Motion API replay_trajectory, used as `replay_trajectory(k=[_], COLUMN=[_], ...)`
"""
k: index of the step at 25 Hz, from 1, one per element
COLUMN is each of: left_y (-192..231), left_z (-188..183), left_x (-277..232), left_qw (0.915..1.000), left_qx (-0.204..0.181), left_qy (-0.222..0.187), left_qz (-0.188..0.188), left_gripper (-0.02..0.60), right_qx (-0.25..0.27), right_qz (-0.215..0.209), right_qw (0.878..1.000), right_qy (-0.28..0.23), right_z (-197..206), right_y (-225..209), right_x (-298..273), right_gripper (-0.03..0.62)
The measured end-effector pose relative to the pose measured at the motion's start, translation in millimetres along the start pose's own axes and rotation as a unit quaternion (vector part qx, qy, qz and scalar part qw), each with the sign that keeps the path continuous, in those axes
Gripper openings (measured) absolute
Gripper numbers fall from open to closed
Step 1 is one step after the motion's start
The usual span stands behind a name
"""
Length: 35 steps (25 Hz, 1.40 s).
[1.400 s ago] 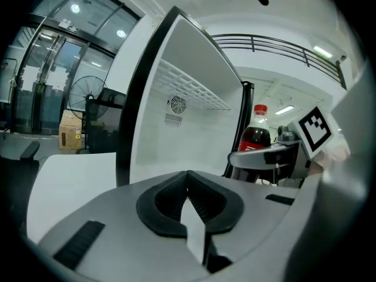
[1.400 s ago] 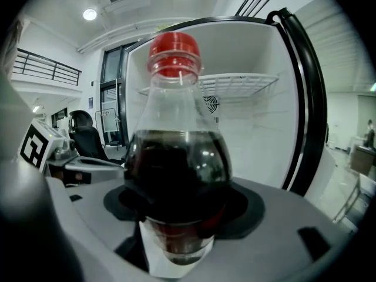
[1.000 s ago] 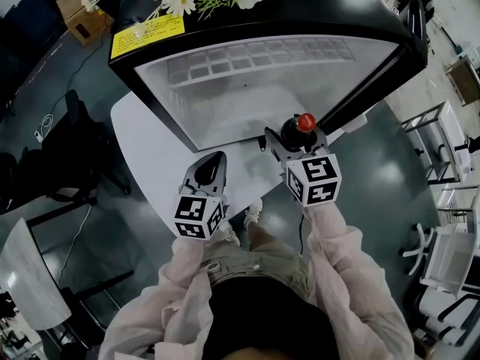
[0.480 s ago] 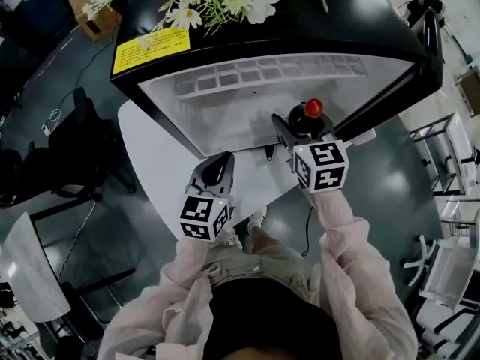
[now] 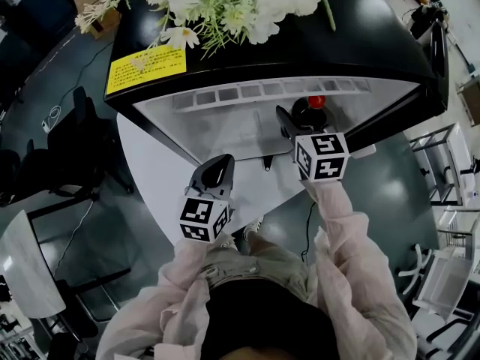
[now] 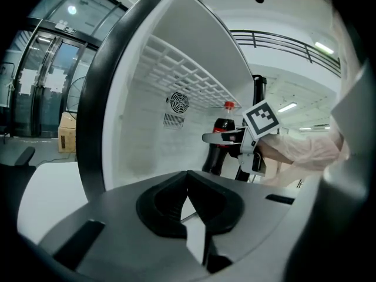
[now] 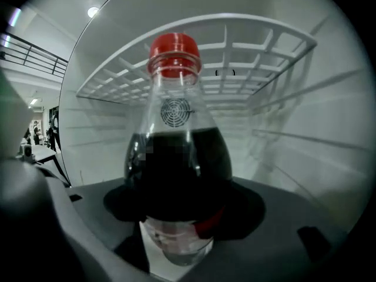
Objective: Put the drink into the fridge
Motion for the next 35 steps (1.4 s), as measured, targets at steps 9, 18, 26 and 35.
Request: replay_trajectory(k=[9,18,26,35], left_y=[6.5,10.2,9.9,5.8], left_z=[-1.1,-1.7,2.6,8.2], left_x=[-3.0,-3.9,-2.9,-2.3], left_qw=[0.9999,0.9997,0.9996,0.9995], left_qx=[0.004,0.008,0.012,0.018], left_qy=[-0.002,-0.004,0.001,0.004], left_qz=[-0.014,-0.022,-0.027,-0.024], left_gripper=[0.011,0.011,0.011,0.011], right_qx=[-0.001,0.004,-0.005,-0.011], right_qz=[0.003,0.013,0.012,0.000], right_qw=[1.000,1.000,1.000,1.000], right_qy=[-0.010,-0.014,-0.009,-0.024], right_z=[-1.5,0.2,8.1,9.0], right_y=[-19.4,-31.4,-35.5,-39.6], right_x=[-28.1,-51.1,-61.9,-68.1], right_gripper=[0.308,0.308,0.308,0.313])
Point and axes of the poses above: the fingertips, and each gripper's own axes: x backward along the fingers, y to its left, z out of its underside, the point moved 8 cm from there along x, backward along the fingers, and after that the axes turned 14 degrees about x, right-handed, at the moved point
